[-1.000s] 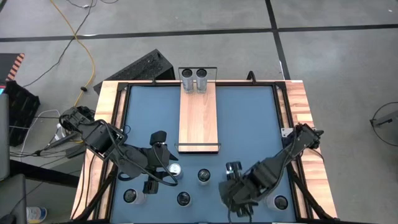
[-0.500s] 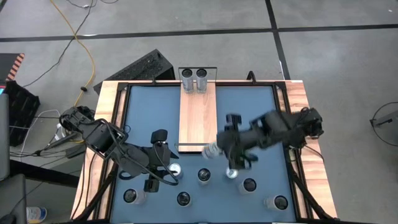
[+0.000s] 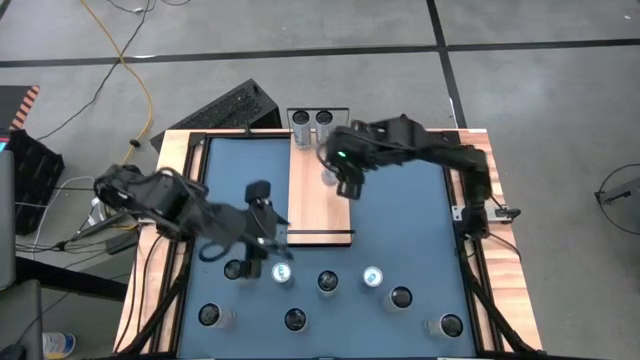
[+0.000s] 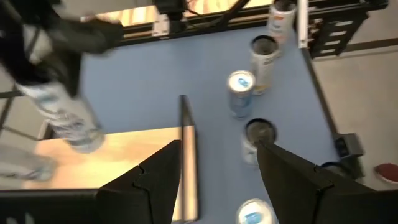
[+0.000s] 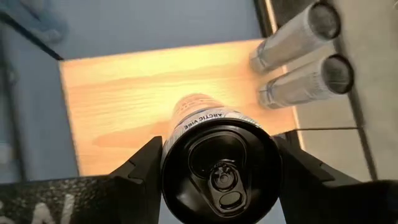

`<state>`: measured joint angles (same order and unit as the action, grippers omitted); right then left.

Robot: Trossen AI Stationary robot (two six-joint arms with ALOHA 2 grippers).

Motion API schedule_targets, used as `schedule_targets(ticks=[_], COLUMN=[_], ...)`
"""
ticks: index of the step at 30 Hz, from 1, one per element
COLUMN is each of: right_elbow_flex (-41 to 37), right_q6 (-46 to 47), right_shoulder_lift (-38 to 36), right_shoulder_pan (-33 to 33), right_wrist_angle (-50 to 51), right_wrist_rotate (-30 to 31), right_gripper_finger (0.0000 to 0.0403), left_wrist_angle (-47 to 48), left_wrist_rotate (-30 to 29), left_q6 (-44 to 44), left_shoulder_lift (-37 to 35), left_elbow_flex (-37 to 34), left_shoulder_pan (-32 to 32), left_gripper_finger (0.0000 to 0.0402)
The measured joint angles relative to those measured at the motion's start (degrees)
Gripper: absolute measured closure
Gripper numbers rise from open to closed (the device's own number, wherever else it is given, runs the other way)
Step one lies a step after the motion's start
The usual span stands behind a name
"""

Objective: Place canned beverage on shelf
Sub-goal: Put the white and blue soda can on the shelf

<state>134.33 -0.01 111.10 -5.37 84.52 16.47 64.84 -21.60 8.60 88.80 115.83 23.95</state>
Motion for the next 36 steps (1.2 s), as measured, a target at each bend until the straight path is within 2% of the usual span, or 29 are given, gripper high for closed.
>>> schedule_targets(ticks=[7, 11, 14, 21, 26, 36], right_elbow_flex=[-0.1, -0.2, 0.0, -0.1, 0.0, -0.1], right_q6=[-5.6, -6.9, -7.4, -7.8, -8.0, -11.7], right_shoulder_lift=[7.2, 9.0, 10.2, 13.2, 14.1, 14.0], right_shoulder_pan=[-6.1, -8.0, -8.3, -9.1, -8.9, -8.3], right_wrist_angle=[-1.8, -2.2, -3.8, -4.3, -4.3, -6.1], right_wrist_rotate=[-5.9, -6.2, -5.7, -7.7, -8.9, -12.2], right_gripper_finger=[0.0183, 0.0183, 0.018, 0.0179, 0.0174, 0.012], left_wrist_angle=[2.1, 2.1, 2.3, 4.3, 4.7, 3.9], left_wrist_rotate=[1.8, 4.6, 8.8, 15.2, 17.3, 21.4], left_q6=[-5.0, -9.6, -12.2, -18.5, -21.9, -23.1], left_shoulder_lift=[-7.7, -10.5, -11.7, -12.3, -12.3, -12.3], left_elbow_flex=[0.1, 0.1, 0.1, 0.1, 0.1, 0.0], left_shoulder_pan=[-6.6, -10.2, -13.5, -21.0, -25.2, -30.5], left_gripper_finger=[0.0203, 0.0203, 0.0203, 0.0203, 0.0203, 0.0201])
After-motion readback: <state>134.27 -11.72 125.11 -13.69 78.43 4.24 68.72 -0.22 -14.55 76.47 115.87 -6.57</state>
